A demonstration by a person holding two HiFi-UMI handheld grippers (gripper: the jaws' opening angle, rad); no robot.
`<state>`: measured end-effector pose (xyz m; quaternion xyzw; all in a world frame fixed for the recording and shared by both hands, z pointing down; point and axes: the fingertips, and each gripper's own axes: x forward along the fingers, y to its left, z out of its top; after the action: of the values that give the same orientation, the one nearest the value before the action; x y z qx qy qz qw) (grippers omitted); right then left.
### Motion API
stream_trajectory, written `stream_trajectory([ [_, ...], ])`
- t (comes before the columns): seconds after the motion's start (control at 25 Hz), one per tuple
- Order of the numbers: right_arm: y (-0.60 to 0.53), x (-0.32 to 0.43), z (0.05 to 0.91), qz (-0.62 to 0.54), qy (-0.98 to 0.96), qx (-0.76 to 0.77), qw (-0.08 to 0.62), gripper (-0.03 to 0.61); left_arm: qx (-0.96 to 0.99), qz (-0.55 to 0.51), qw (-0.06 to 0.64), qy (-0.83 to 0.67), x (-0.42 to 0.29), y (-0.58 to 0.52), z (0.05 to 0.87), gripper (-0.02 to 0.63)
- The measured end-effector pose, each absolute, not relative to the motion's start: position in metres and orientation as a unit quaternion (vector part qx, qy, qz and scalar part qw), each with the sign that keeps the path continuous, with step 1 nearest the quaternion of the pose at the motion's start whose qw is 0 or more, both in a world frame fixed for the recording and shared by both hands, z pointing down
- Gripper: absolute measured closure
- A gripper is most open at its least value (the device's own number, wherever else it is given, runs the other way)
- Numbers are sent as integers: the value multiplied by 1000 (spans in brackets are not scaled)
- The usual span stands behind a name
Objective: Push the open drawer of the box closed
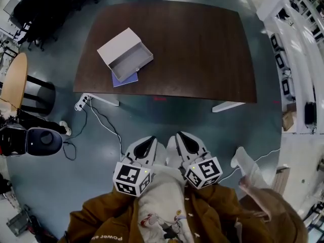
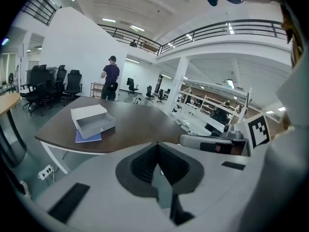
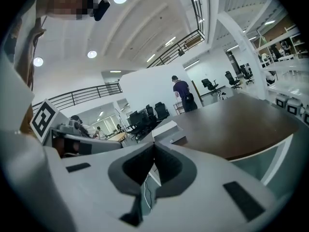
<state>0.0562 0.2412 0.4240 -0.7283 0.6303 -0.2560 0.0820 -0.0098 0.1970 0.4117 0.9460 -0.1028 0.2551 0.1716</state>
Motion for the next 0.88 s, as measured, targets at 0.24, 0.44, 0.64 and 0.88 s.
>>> stream_trajectory([
  [0.24,206,94,426,-266,639,-718,72,574,940,256,186,-125,28,157,412,608],
  [0.44,163,118,442,-277,636,-718,65,572,940,255,193,-114,59,114,425,607],
  [0.64,108,134,449,-283,634,-718,48,574,938,255,211,-104,78,60,433,609],
  [0.88,24,144,447,-270,639,-720,21,574,941,243,213,-99,94,-20,435,609],
])
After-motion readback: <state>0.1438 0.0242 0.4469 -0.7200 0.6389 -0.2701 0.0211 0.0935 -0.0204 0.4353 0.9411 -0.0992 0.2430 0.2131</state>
